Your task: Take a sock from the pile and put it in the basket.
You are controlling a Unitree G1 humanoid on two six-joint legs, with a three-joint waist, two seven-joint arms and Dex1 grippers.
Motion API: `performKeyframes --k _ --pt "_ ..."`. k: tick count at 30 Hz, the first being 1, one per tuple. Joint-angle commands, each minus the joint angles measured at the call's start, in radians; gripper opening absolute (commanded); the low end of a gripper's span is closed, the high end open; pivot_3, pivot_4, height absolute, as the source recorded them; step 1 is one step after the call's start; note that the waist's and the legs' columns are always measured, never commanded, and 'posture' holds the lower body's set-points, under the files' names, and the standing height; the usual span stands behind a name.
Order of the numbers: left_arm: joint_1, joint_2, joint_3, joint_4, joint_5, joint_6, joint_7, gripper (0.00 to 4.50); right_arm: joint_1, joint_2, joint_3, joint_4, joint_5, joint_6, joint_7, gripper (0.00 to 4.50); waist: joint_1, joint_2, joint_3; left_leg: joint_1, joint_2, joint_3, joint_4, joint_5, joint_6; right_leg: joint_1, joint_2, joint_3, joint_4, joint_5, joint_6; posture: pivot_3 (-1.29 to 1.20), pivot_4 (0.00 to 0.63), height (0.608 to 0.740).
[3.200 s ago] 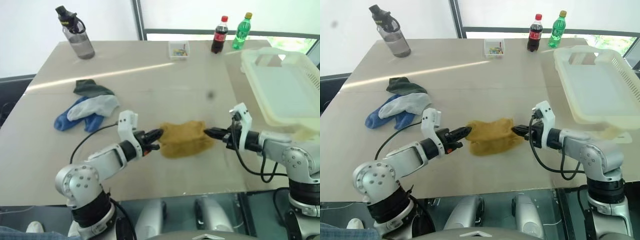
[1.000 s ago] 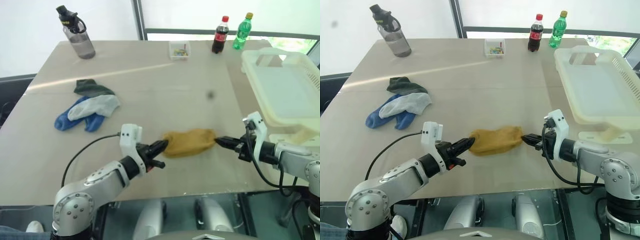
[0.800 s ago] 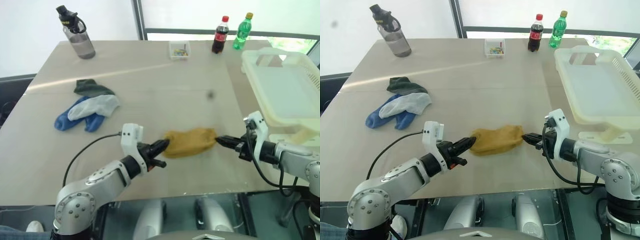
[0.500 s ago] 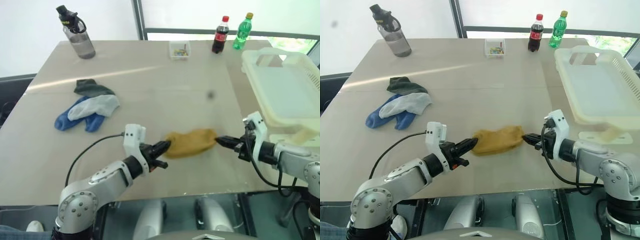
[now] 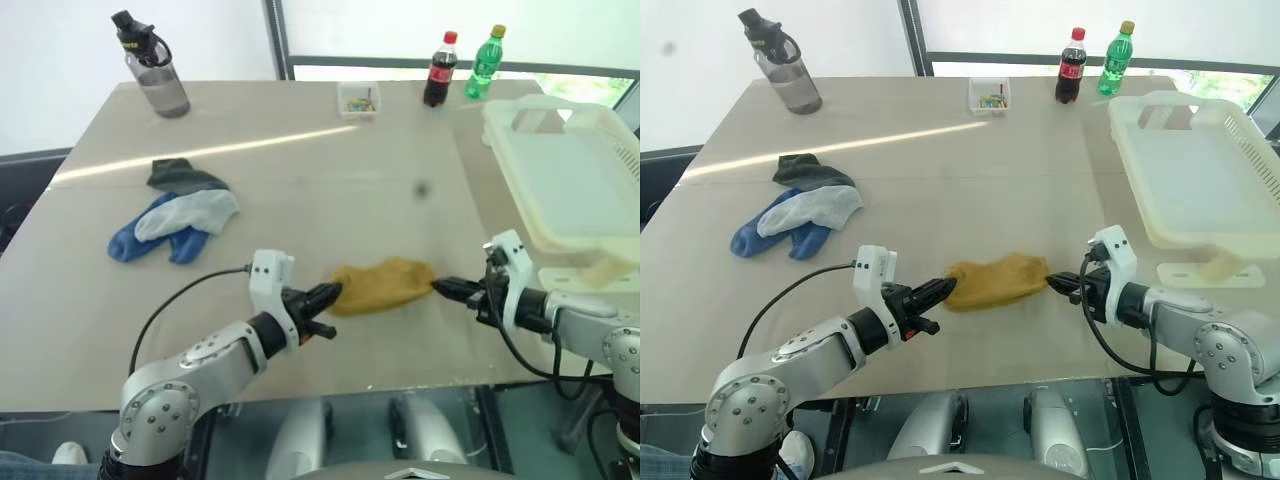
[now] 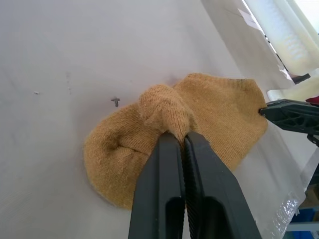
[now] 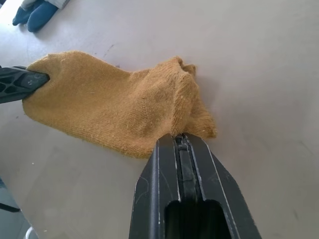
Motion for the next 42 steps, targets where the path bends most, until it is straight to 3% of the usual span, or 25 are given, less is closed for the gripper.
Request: performKeyframes --k 1,17,21,22,29,33,37,42 --pt "0.002 0.002 -0.003 -0.004 0.028 -0.030 -0.017 0.00 0.002 0.005 0.007 -0.004 -0.007 -0.023 -0.002 0.03 0.000 0.000 0.000 0.000 0.000 0.000 0.000 0.000 0.000 0.000 0.000 0.000 0.000 0.000 0.000 0.00 0.150 0.740" --pt "0.016 -0.003 -0.039 0.008 0.090 -0.017 -0.053 0.00 0.020 -0.005 0.063 0.004 -0.096 -0.049 0.006 0.03 -0.001 0.000 0.000 0.000 0.000 0.000 0.000 0.000 0.000 -0.001 0.000 0.000 0.000 0.000 0.000 0.00 0.150 0.740" --pt "0.011 -0.003 -0.040 0.012 0.095 -0.016 -0.058 0.00 0.024 -0.006 0.045 -0.002 -0.076 -0.045 0.019 1.15 0.000 0.000 0.000 0.000 0.000 0.000 0.000 0.000 0.000 -0.001 0.000 0.000 0.000 0.000 0.000 0.00 0.150 0.740" --pt "0.009 -0.004 -0.039 0.014 0.096 -0.017 -0.058 0.00 0.023 -0.004 0.037 0.001 -0.075 -0.051 0.019 1.65 0.000 0.000 0.000 0.000 0.000 0.000 0.000 0.000 0.000 -0.001 0.000 0.000 0.000 0.000 0.000 0.00 0.150 0.740" --pt "0.001 -0.010 -0.042 0.020 0.104 -0.019 -0.059 0.00 0.035 -0.038 0.002 0.023 -0.145 -0.239 0.120 1.65 0.000 0.000 0.000 0.000 0.000 0.000 0.000 0.000 0.000 -0.001 0.000 0.000 0.000 0.000 0.001 0.00 0.150 0.740" --pt "0.003 -0.014 -0.041 0.022 0.106 -0.018 -0.057 0.00 -0.006 -0.006 -0.073 0.023 -0.060 -0.295 0.162 1.65 -0.001 0.000 0.000 0.000 0.000 0.000 0.000 0.000 0.000 -0.001 0.000 0.000 0.000 -0.001 0.001 0.00 0.150 0.740" --pt "0.005 -0.017 -0.042 0.022 0.106 -0.016 -0.056 0.00 0.012 0.004 0.018 -0.025 -0.108 -0.350 0.198 1.65 -0.001 0.000 0.000 0.000 0.001 0.000 -0.001 0.000 0.000 -0.001 0.001 0.000 0.000 0.000 0.000 0.00 0.150 0.740" --pt "0.005 -0.018 -0.040 0.026 0.116 -0.018 -0.058 0.00 0.017 -0.019 0.222 -0.001 -0.320 -0.447 0.193 1.65 -0.001 0.000 0.000 0.000 0.001 0.001 -0.001 0.000 0.000 -0.001 0.000 0.000 0.000 0.000 0.000 0.00 0.150 0.740"
